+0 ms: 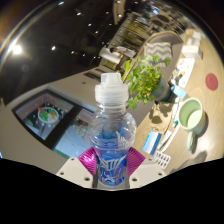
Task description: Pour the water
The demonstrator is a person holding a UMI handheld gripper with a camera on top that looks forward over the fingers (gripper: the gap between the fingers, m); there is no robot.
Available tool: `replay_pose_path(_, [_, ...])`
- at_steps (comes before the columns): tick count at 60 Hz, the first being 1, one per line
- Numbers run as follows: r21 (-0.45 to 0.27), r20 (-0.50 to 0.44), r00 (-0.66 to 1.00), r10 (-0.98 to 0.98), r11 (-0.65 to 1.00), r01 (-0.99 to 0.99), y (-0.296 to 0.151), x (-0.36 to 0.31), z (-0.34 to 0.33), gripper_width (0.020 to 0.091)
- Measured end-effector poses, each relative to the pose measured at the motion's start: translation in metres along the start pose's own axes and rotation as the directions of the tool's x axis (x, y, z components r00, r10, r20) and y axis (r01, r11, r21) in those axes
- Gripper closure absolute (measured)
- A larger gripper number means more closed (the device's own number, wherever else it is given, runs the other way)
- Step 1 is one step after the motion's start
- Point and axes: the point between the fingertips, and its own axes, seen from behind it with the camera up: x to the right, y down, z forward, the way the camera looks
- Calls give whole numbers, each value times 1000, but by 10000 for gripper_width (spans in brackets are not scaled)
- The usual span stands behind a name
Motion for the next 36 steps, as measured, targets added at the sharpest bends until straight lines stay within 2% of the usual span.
replay_pose_path(7, [-30, 94, 888, 451, 893, -450, -28, 3, 18, 748])
replay_pose_path(13, [-45, 125, 763, 634, 772, -634, -42, 25, 33, 749])
replay_pose_path(28, [-69, 177, 442, 880, 459, -886, -54, 64, 48, 750])
replay_pose_path(36, [-66, 128, 474, 871, 485, -872, -46, 76, 57, 748])
